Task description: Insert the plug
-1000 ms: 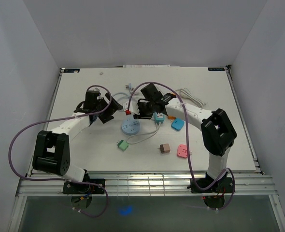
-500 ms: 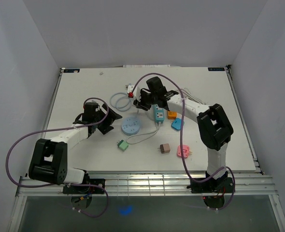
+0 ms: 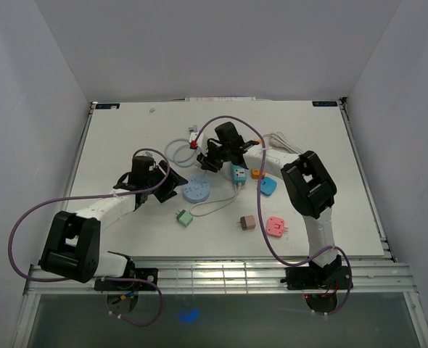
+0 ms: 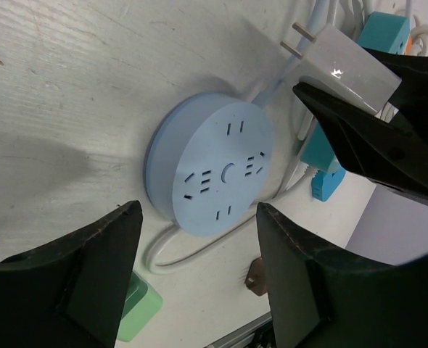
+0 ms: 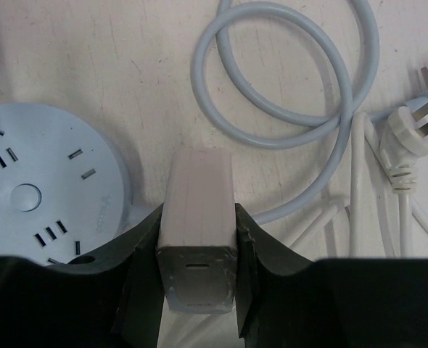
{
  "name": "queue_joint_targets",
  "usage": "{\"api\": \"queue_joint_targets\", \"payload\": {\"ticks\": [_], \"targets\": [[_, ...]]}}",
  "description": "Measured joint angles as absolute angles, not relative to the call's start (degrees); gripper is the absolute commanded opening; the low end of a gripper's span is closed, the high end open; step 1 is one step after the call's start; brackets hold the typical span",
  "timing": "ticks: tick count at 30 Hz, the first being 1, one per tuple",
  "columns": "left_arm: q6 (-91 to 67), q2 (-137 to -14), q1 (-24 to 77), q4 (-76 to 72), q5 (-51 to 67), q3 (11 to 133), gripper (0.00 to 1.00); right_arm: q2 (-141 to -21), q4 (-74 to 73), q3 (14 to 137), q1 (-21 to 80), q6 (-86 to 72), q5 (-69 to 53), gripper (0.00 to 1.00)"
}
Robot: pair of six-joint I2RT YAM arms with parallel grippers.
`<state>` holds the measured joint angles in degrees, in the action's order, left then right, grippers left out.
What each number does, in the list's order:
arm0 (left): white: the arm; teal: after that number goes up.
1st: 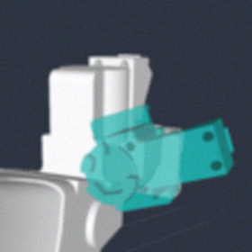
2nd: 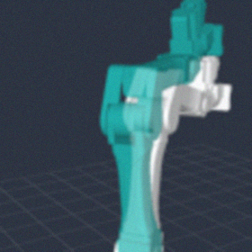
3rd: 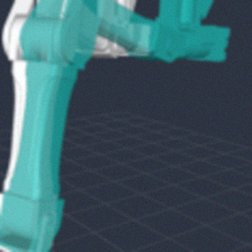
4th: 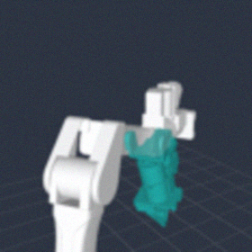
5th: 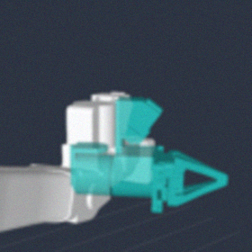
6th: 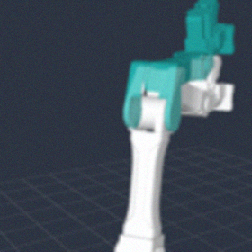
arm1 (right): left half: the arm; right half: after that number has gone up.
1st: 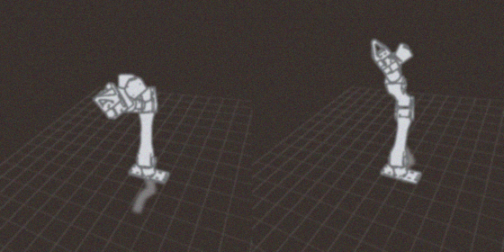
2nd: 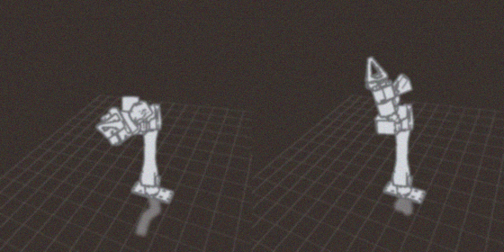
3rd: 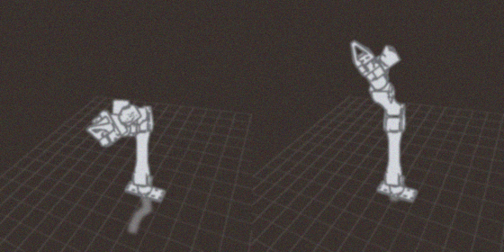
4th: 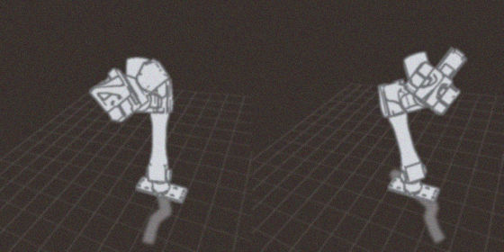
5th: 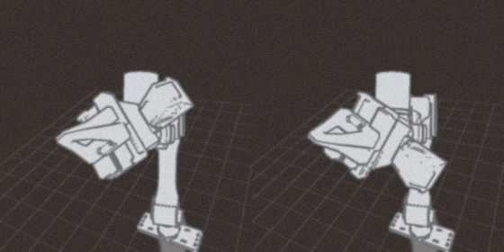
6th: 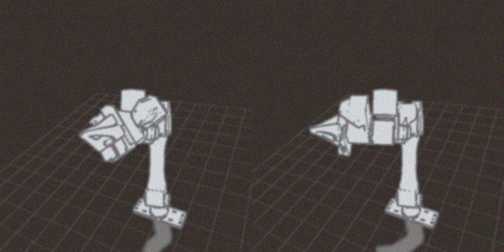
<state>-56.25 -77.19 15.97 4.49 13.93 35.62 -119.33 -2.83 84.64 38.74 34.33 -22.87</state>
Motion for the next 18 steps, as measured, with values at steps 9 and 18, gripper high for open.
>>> {"api": "queue_joint_targets", "payload": {"ticks": [9, 18], "targets": [[-56.5, -76.7, 20.0, 4.7, 13.9, 35.3, 0.73, -119.5, -1.7, 84.4, 38.7, 31.7, -22.6, 0.08], [-56.6, -78.4, 23.6, 4.1, 13.3, 35.3, 0.59, -115.7, 3.0, 75.3, 39.2, 29.1, -22.2, 0.08]]}}
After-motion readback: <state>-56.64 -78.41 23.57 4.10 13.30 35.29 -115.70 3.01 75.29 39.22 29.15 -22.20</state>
